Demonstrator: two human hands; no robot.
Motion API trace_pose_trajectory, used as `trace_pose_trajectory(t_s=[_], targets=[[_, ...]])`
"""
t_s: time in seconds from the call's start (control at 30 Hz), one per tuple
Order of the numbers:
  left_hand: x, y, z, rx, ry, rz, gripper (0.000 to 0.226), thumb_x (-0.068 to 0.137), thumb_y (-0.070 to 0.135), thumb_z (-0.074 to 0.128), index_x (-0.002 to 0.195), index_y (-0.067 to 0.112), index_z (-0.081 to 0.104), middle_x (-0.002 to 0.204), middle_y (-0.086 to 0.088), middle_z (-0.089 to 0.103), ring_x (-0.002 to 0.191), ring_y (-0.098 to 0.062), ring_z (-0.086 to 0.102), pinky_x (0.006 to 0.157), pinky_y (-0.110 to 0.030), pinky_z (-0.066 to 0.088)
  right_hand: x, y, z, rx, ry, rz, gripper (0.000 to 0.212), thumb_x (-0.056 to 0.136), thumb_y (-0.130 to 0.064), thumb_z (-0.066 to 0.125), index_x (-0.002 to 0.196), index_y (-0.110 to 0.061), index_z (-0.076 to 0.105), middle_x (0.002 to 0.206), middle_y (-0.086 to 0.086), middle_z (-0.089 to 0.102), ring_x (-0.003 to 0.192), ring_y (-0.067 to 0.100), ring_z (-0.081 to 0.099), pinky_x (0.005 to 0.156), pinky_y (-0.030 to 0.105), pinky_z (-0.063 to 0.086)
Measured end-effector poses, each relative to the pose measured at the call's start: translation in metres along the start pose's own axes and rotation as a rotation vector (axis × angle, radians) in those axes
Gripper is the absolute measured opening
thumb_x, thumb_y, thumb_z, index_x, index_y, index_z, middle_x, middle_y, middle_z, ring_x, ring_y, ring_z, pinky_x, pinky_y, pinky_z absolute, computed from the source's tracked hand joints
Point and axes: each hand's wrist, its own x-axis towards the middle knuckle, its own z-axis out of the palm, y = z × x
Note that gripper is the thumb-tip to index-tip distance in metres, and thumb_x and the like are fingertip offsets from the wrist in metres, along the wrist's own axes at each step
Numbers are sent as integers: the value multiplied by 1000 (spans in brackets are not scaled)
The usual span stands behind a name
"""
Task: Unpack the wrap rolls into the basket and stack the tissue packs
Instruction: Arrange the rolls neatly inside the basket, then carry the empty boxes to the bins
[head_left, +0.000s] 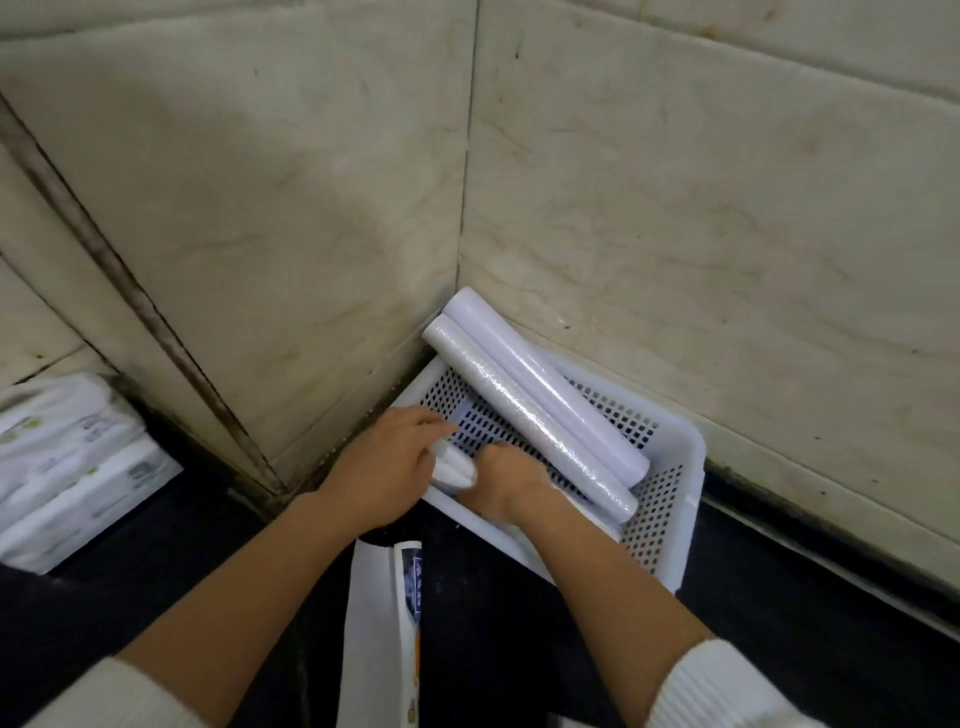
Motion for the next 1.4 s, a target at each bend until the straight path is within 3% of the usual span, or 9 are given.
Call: trace_pose_trajectory(t_s=[0.13,0.3,0.4,0.57,0.73,0.9,1.13,1.23,1.4], targets=[[16,1,8,129,-325,19,39,93,13,39,124,19,62,129,-2,58,115,-23,52,99,-40,43,-6,10,4,115,38,-50,47,82,-51,61,110,-13,59,110,8,62,99,24,58,79,29,45],[28,9,8,215,-469,-127,29,90,13,41,102,7,67,106,-12,67,95,-28,61,86,-41,51,-32,33,-13,206,115,-134,45,77,-40,72,112,-13,67,106,2,67,96,20,62,83,33,51],[21,16,8,209,-356,-117,32,91,11,40,116,6,60,121,-13,60,105,-26,56,92,-40,48,-52,41,-18,219,122,-143,55,84,-40,68,131,-14,57,134,1,58,120,18,55,102,30,43],[-24,33,9,53,-26,-31,48,96,13,41,144,13,37,154,-6,31,142,-19,25,116,-32,21,-93,44,-25,310,224,-126,52,86,-38,66,132,-16,57,141,0,53,127,15,49,105,24,36],[-107,54,28,-107,396,-98,43,91,15,53,133,16,52,145,-6,43,135,-19,36,108,-35,36,-157,46,-15,389,372,-121,38,85,-37,66,117,-18,67,127,-3,63,117,13,56,97,24,40],[-192,68,71,-56,249,-396,67,82,49,59,139,23,36,153,-11,22,142,-28,15,113,-43,26,-227,69,18,396,428,-39,40,78,-42,72,110,-20,68,110,-4,67,102,12,61,85,26,47],[-267,83,123,-30,3,-616,81,77,61,57,140,20,26,156,-23,2,144,-39,4,115,-50,22,-290,116,76,11,113,219,90,67,-53,72,144,-27,33,143,0,43,133,22,33,107,52,25],[-292,85,129,-3,-11,-607,67,82,48,58,135,14,35,153,-19,19,139,-35,19,109,-46,35,-307,122,107,-77,143,317,71,77,-35,67,139,-23,34,138,1,44,130,23,37,105,53,27],[-321,96,118,-154,95,-580,47,86,28,57,126,4,48,133,-16,47,116,-33,50,93,-42,47,-328,113,126,-11,189,290,58,76,-44,68,123,-20,44,127,3,50,120,25,44,97,46,34]])
